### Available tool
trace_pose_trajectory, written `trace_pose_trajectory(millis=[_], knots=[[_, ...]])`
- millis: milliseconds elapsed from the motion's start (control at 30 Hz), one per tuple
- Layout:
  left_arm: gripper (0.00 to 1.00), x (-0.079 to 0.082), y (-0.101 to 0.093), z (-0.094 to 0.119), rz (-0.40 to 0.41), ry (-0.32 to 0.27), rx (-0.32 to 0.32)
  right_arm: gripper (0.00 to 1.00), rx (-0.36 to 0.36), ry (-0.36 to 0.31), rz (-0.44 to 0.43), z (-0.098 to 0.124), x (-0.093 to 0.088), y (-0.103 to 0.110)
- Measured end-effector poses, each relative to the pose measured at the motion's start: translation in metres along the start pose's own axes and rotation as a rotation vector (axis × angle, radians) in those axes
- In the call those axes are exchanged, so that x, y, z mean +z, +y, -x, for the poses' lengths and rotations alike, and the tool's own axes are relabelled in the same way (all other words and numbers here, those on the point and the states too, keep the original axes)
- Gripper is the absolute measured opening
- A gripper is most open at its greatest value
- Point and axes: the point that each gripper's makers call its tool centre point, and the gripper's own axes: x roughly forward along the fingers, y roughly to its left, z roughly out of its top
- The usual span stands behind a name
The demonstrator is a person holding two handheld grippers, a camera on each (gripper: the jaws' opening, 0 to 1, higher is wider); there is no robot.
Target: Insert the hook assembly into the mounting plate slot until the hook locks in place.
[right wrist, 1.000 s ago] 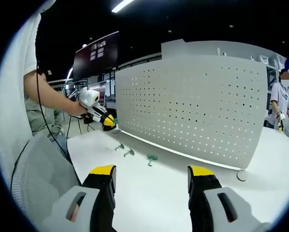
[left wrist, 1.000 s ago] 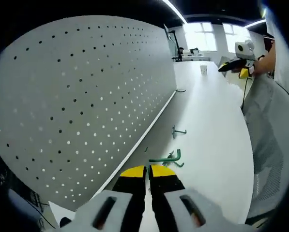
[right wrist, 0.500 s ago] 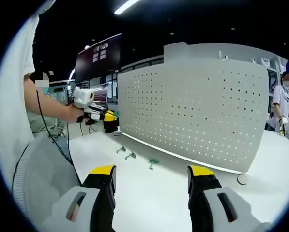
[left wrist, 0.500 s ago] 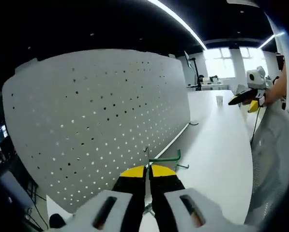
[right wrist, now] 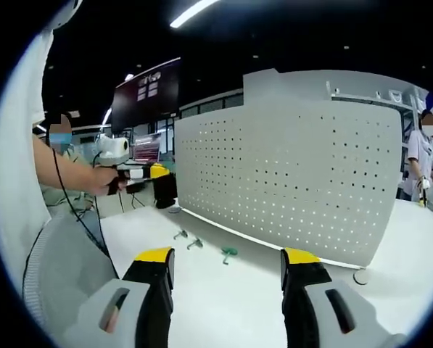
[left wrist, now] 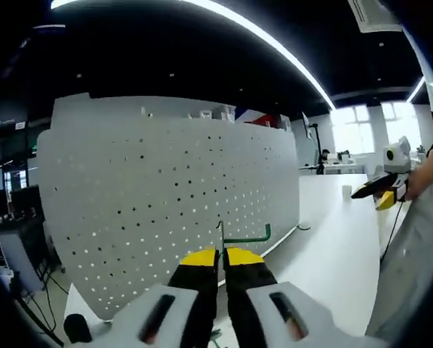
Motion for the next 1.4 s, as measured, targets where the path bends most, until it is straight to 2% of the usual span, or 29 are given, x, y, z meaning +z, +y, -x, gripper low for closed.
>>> trace_pose_trajectory(millis=[100, 233, 400, 600, 633, 667, 700, 767, 833, 933, 1133, 1267, 1400], knots=[[0.02, 0.004, -0.005, 0.002, 0.057, -0.033, -0.004, 0.57, 0.001, -0.003, -0.004, 0.000, 0.000, 0.000], [0.02, 0.000, -0.011, 0.001, 0.077, -0.037, -0.013, 0.56, 0.004, 0.000, 0.005, 0.000, -0.002, 0.003], [0.02, 0.005, -0.018, 0.001, 0.090, -0.062, -0.014, 0.56, 0.013, 0.009, 0.017, 0.000, -0.004, 0.006], [0.02, 0.010, -0.018, 0.002, 0.120, -0.089, 0.005, 0.54, 0.019, 0.009, 0.008, -0.001, -0.004, 0.006], [0.02, 0.010, -0.020, 0.002, 0.116, -0.089, 0.002, 0.52, 0.029, -0.001, -0.021, 0.000, -0.001, 0.008], [0.02, 0.010, -0.020, 0.002, 0.117, -0.088, 0.003, 0.51, 0.047, -0.041, -0.080, 0.000, 0.006, 0.010], [0.02, 0.009, -0.021, 0.002, 0.124, -0.088, 0.002, 0.51, 0.092, -0.071, -0.188, 0.002, 0.013, 0.015], [0.02, 0.008, -0.021, 0.002, 0.129, -0.086, 0.006, 0.49, 0.169, -0.112, -0.297, 0.004, 0.022, 0.022], [0.02, 0.008, -0.024, 0.001, 0.138, -0.090, 0.004, 0.48, 0.163, -0.127, -0.284, 0.005, 0.023, 0.020], [0.02, 0.007, -0.027, -0.001, 0.134, -0.086, 0.000, 0.48, 0.167, -0.124, -0.303, 0.006, 0.022, 0.020], [0.02, 0.006, -0.032, -0.004, 0.126, -0.079, -0.008, 0.47, 0.164, -0.109, -0.266, 0.001, 0.022, 0.023], [0.02, 0.009, -0.033, -0.004, 0.139, -0.086, 0.001, 0.45, 0.161, -0.129, -0.267, -0.001, 0.029, 0.022], [0.02, 0.009, -0.043, -0.008, 0.139, -0.077, -0.020, 0.43, 0.170, -0.141, -0.259, -0.008, 0.037, 0.025]])
